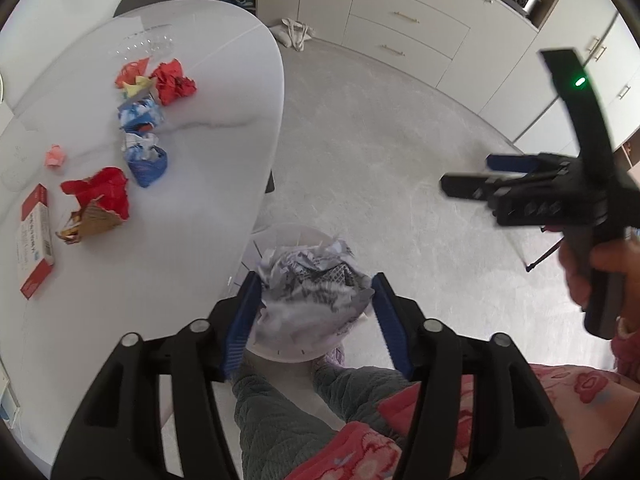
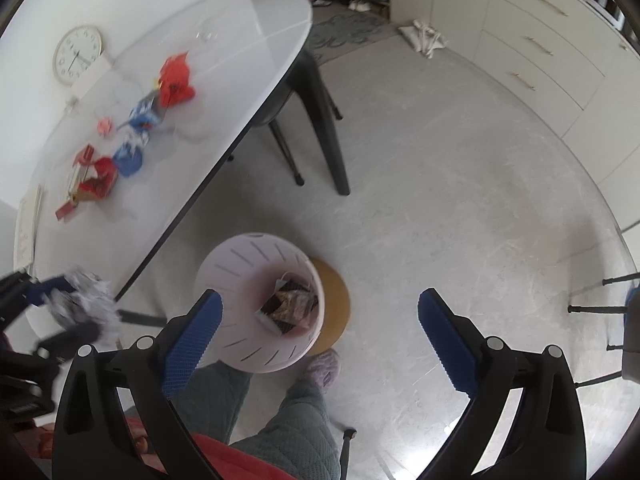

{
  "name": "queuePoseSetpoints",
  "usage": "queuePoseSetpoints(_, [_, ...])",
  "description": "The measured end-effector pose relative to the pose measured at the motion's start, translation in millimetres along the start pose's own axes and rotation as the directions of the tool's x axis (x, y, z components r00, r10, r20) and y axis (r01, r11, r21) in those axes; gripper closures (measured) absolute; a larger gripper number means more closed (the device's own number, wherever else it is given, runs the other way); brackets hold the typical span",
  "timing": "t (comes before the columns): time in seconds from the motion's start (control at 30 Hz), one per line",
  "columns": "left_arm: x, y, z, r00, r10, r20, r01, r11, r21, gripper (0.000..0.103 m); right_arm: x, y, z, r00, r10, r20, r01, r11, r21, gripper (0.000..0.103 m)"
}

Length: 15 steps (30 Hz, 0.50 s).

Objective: Collect trash
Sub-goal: 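Drop the packet and the paper into the wastebasket with both tools, then move both tools back over the table toward the medicine box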

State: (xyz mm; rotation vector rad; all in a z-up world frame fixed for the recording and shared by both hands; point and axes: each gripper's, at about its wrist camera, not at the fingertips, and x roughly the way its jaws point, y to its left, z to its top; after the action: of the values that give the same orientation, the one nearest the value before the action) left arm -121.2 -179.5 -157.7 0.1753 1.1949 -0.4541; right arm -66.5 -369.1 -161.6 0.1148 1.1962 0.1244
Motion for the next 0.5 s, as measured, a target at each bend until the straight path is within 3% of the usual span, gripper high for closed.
queuePoseSetpoints(0.1, [1.2, -3.4, 0.8, 1.0, 0.001, 0.0, -0.001, 1.0, -0.004, 0.02, -8.4, -9.7, 2.6, 1.0, 0.015, 0.021, -0.016, 0.999, 0.035, 0.004])
queuePoseSetpoints(0.2, [-4.6, -5.3, 2.7, 1.0, 0.012, 0.021, -0.012, 1.0, -0.001, 0.01, -14.0, -11.0, 2.6, 0.999, 0.029, 0.034, -0.031, 0.998, 0.055, 0.004])
queuePoseSetpoints(0.5, [-17.9, 5.1, 2.3, 0.998, 0.04, 0.05, -0.039, 0.999, -0.025, 0.008, -20.6, 1.1, 4.0, 0.998, 0.036, 0.053, -0.038, 0.998, 0.04, 0.004])
